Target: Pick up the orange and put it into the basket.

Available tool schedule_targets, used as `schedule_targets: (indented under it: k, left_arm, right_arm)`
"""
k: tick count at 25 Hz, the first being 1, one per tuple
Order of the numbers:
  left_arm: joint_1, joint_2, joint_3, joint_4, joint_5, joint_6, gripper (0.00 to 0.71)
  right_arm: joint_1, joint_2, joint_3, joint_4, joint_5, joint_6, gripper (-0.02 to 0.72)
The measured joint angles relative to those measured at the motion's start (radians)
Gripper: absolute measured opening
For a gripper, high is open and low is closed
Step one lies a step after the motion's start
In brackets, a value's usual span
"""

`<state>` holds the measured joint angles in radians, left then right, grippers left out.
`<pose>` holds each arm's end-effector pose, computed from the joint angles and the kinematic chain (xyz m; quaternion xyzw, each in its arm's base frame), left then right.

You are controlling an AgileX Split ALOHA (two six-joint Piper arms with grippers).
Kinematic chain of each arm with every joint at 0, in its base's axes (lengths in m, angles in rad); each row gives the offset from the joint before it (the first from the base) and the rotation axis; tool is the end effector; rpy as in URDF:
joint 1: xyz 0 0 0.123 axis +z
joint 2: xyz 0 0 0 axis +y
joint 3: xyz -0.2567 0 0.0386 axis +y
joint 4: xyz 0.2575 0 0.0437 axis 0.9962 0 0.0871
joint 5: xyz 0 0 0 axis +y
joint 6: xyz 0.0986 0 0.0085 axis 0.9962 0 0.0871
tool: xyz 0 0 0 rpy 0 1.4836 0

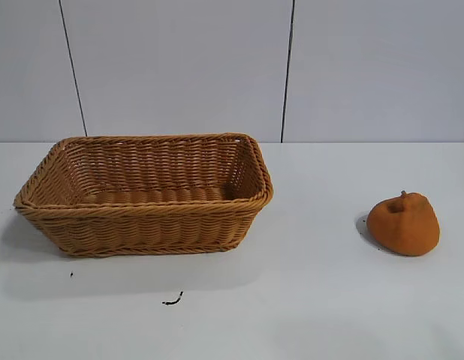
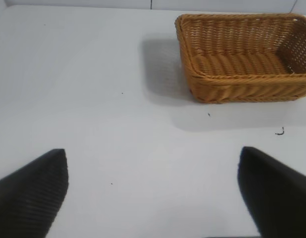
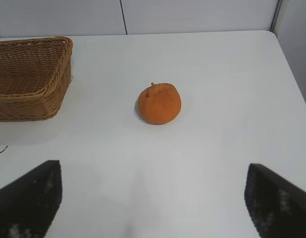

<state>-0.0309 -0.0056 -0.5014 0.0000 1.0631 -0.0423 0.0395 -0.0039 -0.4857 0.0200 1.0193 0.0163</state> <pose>0.0352 -0.0011 0.2786 -0.0049 0.8520 -0.0192 0.5231 0.0391 0.0032 0.2778 -0.0099 0.8449 0.0249 0.5342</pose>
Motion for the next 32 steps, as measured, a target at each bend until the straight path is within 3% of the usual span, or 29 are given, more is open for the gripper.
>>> schedule_targets:
  k: [9, 14, 22, 32]
  left_arm:
    - [0.000, 0.000, 0.000, 0.000, 0.000, 0.000, 0.666]
    - [0.000, 0.000, 0.000, 0.000, 0.000, 0.000, 0.666]
    - [0.000, 0.000, 0.000, 0.000, 0.000, 0.000, 0.666]
    - [0.000, 0.000, 0.000, 0.000, 0.000, 0.000, 0.666]
  right_arm:
    - [0.000, 0.000, -0.001, 0.000, -0.001, -0.003, 0.694]
    - [0.000, 0.086, -0.073, 0.000, -0.061, -0.016, 0.694]
    - [0.000, 0.603, -0.315, -0.008, -0.095, -0.010, 0.694]
    - [0.000, 1.407, -0.753, 0.046, 0.051, -0.016, 0.694]
